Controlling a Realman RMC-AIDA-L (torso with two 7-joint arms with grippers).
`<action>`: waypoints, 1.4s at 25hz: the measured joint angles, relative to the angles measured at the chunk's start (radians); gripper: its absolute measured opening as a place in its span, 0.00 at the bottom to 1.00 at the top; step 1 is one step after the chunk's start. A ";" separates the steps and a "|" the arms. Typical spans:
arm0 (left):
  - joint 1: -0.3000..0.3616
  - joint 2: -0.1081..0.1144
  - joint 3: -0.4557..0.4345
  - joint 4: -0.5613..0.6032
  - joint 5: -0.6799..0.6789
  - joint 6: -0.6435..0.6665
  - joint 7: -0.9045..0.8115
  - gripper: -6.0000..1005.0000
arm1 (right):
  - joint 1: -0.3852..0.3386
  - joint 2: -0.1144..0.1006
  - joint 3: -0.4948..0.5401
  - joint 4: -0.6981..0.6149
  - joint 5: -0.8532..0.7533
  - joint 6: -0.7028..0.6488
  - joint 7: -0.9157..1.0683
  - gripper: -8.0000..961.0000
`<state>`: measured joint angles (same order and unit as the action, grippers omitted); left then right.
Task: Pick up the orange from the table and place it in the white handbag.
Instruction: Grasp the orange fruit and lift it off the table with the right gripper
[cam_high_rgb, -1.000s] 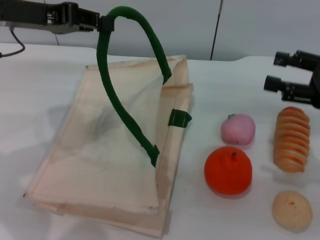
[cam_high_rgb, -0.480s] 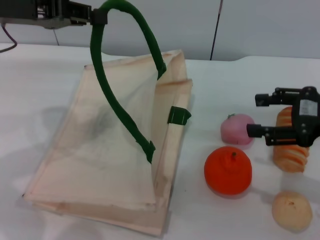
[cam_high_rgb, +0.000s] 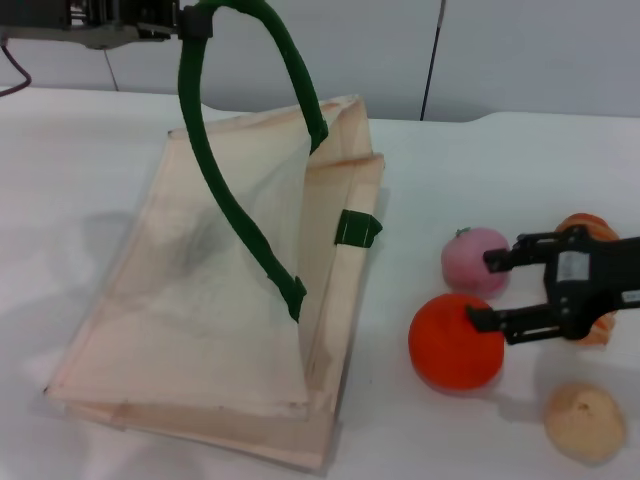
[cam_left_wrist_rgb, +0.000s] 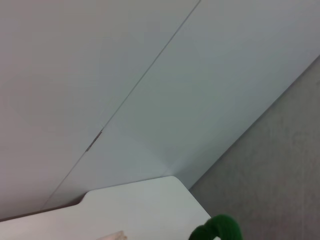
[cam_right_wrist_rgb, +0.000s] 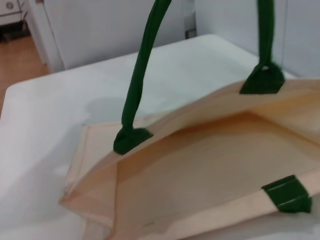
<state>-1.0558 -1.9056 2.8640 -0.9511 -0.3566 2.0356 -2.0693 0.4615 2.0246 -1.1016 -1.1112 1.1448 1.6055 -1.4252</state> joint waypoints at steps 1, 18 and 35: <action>0.000 0.000 0.000 0.000 0.000 0.000 0.000 0.13 | 0.000 0.000 -0.016 0.000 -0.001 -0.007 0.004 0.83; -0.001 0.002 0.000 0.000 -0.001 0.000 0.000 0.13 | 0.027 0.003 -0.218 0.005 -0.094 -0.193 0.124 0.84; -0.002 0.002 0.000 0.001 -0.001 0.000 0.000 0.13 | 0.079 0.003 -0.261 0.078 -0.172 -0.221 0.170 0.83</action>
<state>-1.0573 -1.9036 2.8640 -0.9497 -0.3576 2.0356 -2.0693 0.5404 2.0279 -1.3625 -1.0334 0.9730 1.3842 -1.2553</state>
